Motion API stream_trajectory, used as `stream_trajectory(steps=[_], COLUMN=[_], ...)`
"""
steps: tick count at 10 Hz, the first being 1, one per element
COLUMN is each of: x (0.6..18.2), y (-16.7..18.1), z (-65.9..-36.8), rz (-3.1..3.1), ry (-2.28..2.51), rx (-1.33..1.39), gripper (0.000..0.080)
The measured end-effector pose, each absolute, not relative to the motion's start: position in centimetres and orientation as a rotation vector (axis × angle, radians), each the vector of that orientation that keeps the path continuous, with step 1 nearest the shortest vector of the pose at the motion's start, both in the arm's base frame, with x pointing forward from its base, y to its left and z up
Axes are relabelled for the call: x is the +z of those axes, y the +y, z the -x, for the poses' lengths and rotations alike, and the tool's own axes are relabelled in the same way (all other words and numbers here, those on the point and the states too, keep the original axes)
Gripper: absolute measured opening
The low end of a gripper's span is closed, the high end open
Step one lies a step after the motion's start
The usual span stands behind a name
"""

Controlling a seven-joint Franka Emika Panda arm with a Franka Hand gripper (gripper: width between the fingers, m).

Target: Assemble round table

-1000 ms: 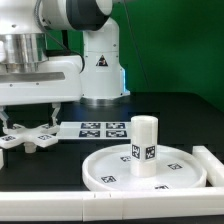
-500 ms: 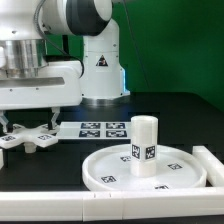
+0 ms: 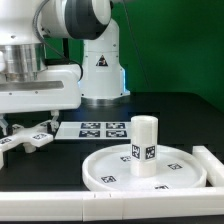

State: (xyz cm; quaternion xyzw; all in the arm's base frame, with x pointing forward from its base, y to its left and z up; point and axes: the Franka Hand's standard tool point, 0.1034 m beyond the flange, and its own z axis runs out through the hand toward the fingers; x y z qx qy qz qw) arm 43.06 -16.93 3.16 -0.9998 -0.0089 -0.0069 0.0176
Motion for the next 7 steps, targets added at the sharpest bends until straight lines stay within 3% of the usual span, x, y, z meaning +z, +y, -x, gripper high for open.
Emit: stream_trajectory(steps=[7], x=[2.73], y=[-16.7], z=[-42.84], rz=[3.103], ry=[-0.033], rx=[-0.007], gripper=[0.0649])
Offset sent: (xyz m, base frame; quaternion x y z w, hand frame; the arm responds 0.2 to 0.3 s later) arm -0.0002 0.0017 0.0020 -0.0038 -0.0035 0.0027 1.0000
